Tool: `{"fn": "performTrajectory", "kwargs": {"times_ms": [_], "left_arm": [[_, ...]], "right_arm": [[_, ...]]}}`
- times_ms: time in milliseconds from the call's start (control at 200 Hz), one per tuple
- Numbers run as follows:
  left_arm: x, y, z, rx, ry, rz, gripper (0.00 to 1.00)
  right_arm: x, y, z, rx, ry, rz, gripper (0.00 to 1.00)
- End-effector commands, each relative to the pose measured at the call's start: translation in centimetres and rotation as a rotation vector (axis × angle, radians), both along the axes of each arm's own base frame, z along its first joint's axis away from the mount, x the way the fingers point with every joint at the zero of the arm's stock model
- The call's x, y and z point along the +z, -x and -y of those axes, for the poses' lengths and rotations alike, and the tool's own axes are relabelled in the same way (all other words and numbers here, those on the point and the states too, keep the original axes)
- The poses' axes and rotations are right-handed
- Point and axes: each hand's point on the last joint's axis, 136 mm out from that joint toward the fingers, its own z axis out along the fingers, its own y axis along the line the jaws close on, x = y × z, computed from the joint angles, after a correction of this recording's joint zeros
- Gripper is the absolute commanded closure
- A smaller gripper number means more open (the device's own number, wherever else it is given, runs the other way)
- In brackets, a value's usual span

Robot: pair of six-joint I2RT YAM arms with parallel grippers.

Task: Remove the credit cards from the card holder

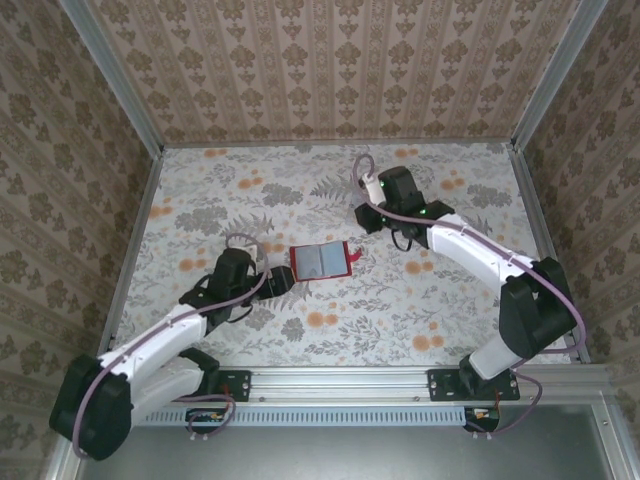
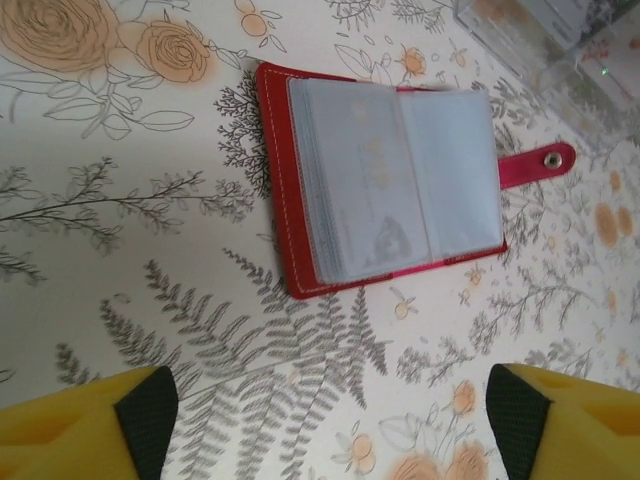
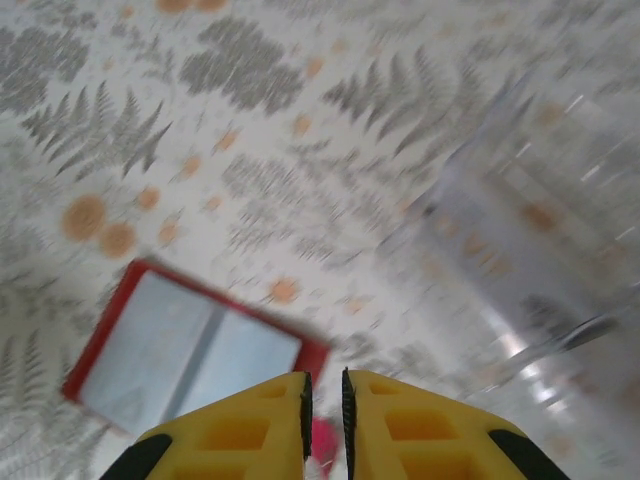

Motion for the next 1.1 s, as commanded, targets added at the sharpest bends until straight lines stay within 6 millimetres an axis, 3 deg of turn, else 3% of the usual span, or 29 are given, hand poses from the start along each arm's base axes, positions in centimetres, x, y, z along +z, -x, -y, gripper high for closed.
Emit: {"fn": "performTrajectory", "kwargs": {"times_ms": [0,130,310,520,800,1090], "left_arm": [[2.0,-2.0,1.8,-0.015,0.068,0.041,0.25],[1.1,-3.0,2.4,-0.016,0.051,0.011,0.42],[-0.7,-4.1,3.3,-0.024,0.028,-0.044,0.45],[-1.9,-4.7,4.2,-0.029,0.03,-0.079,0.47],[-2.6,-5.4,5.2,-0.042,0.009,-0.096,0.46],[-3.4,-5.9,6.1,-0.061,0.017,-0.111,0.5]], "right_arm": [[-1.9,2.7,-2.3,-0.031,-0.141,-0.114,0.81],[-4.4,4.3,-3.6,-0.036,-0.179,-0.154,0.81],[-8.7,4.9,-3.3,-0.075,-0.112,-0.237,0.82],[-11.8,5.0,-3.5,-0.074,-0.096,-0.286,0.8],[-14.4,5.9,-3.4,-0.103,-0.044,-0.335,0.79],[-15.3,6.6,-3.7,-0.099,-0.038,-0.357,0.79]]}}
